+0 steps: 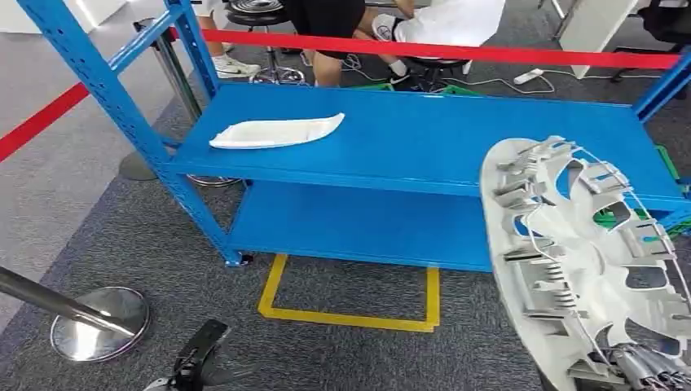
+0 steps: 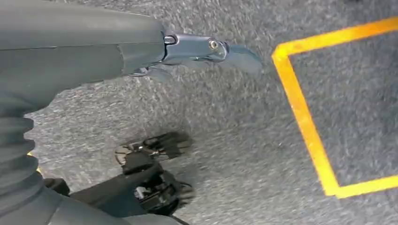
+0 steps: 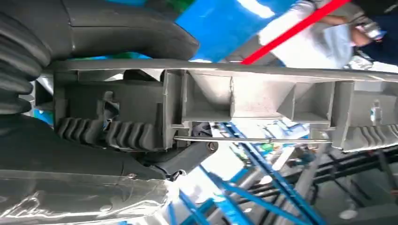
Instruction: Take the parts from the cabinet and place them on the table.
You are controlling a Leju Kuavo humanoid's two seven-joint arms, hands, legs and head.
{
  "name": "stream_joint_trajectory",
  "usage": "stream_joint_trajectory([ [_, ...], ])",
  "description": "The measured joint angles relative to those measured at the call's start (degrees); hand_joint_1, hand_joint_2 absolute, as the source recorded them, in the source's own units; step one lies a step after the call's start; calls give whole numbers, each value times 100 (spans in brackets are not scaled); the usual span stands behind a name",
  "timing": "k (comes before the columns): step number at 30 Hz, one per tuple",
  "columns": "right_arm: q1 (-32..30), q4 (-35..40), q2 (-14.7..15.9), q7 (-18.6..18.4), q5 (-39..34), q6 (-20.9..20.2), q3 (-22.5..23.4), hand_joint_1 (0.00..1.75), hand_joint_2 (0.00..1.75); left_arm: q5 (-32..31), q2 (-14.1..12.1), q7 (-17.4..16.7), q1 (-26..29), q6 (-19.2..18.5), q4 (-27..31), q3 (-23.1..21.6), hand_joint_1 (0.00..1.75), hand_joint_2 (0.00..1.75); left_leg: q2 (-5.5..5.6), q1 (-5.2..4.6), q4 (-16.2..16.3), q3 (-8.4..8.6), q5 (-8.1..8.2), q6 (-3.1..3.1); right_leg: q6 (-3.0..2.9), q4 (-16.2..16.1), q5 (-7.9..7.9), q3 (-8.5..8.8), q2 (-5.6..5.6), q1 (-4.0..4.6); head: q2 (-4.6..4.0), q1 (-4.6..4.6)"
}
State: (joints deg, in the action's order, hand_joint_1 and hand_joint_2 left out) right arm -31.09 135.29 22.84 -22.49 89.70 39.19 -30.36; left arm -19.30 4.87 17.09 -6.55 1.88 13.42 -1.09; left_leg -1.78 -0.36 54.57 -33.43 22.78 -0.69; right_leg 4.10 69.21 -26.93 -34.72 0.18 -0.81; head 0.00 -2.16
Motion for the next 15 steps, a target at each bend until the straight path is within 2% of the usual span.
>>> stream_joint_trajectory([
  [1,-24,22,-2,-9,4,0,-2,175,175,-4,7,-2,-22,-2,0,-20,0,175,-13,0,55,-78,-47,36,2,-662,-1,511,-104,-2,0,2],
  [2,-10,37,-2,-9,4,0,-4,175,175,-4,9,-4,-27,-2,15,-35,0,175,-29,-28,91,-134,-69,69,13,-1188,-284,874,-187,30,0,4],
  [3,-12,59,-4,-9,7,0,-4,175,175,-7,9,-7,-40,-4,20,-50,0,175,-57,-25,119,-148,-117,94,-71,-1332,-339,940,-160,40,0,-8],
  [4,-45,78,-9,0,11,-2,-4,175,175,-22,9,-9,-56,-13,20,-74,0,175,-75,-22,129,-154,-160,112,-88,-1328,-330,811,-144,43,0,-20],
  [5,-89,92,-37,59,13,-7,-2,175,175,-54,13,-26,-63,-22,28,-87,0,175,-90,-13,122,-164,-197,141,-134,-1288,-324,769,-120,53,0,-14],
  [6,-147,112,-81,129,13,-24,13,175,175,-76,11,-44,-57,-41,31,-105,0,175,-108,-16,123,-171,-216,168,-203,-1304,-283,732,-110,33,0,-20],
  [7,-202,144,-133,236,11,-42,31,175,175,-112,11,-77,-57,-66,31,-127,0,175,-54,-7,165,-209,-98,214,-259,-1305,-224,672,-106,18,-2,-4],
  [8,-258,179,-198,336,7,-70,67,175,175,-131,15,-107,-52,-83,31,-146,0,175,27,-3,338,-265,269,256,-305,-1305,-151,601,-75,13,0,-20],
  [9,-312,212,-282,426,4,-96,124,175,175,-166,20,-122,-59,-105,33,-175,0,175,83,12,702,-342,692,288,-319,-1302,-76,535,-57,11,0,-46],
  [10,-354,236,-343,494,4,-109,160,175,175,-175,22,-133,-77,-120,33,-199,0,175,102,21,1139,-441,1013,305,-329,-1297,-3,486,-34,13,0,-50],
  [11,-406,265,-416,555,7,-129,192,175,175,-188,33,-157,-93,-127,35,-230,0,175,115,24,1616,-531,1219,311,-334,-1283,85,388,-4,16,0,-55],
  [12,-440,286,-475,601,7,-136,225,175,175,-195,44,-171,-99,-131,35,-243,0,175,125,24,1887,-542,1222,309,-334,-1281,144,306,28,19,0,-52],
  [13,-455,302,-525,641,7,-146,254,175,175,-197,48,-177,-102,-135,39,-256,0,175,135,24,1911,-454,1097,303,-328,-1271,201,225,56,19,0,-55],
  [14,-479,315,-568,658,7,-151,267,175,175,-212,55,-184,-109,-135,44,-269,0,175,146,24,1679,-244,865,286,-310,-1258,253,140,102,18,0,-55],
  [15,-509,328,-610,673,7,-155,275,175,175,-212,59,-184,-122,-135,48,-275,0,175,168,25,1273,48,662,265,-286,-1246,295,79,142,17,0,-57],
])
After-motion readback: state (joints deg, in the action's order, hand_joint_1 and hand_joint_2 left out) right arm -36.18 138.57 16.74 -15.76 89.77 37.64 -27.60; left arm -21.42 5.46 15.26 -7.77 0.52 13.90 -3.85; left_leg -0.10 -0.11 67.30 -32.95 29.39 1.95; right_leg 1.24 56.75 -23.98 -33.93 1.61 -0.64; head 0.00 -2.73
